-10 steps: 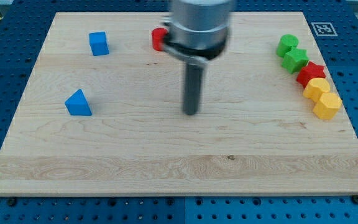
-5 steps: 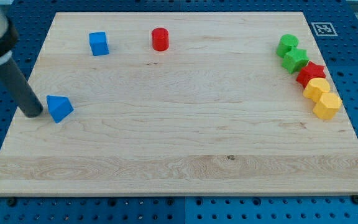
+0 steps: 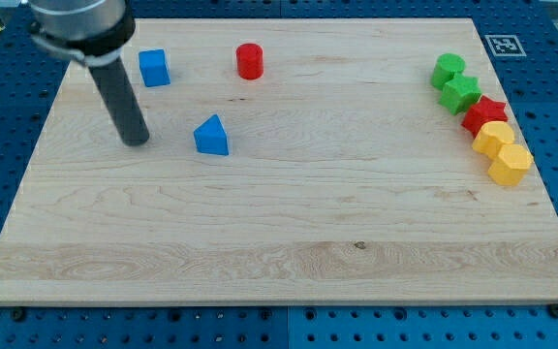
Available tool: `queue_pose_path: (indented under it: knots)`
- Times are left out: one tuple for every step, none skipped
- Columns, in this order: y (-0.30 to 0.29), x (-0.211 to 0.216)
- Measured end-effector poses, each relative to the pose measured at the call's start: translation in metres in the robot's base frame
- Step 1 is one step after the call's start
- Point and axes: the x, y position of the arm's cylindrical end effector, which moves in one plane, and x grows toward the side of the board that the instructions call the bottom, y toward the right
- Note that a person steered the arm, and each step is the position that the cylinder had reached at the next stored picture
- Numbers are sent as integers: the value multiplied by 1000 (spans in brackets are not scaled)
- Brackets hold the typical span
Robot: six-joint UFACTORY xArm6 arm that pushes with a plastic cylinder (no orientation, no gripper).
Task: Place the blue triangle close bottom to the yellow hexagon
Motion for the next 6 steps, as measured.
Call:
queue_pose_path:
  knots:
    - [19,-24]
    - [56,4]
    - [114,38]
    - [189,64]
    - [251,87]
    - [312,89]
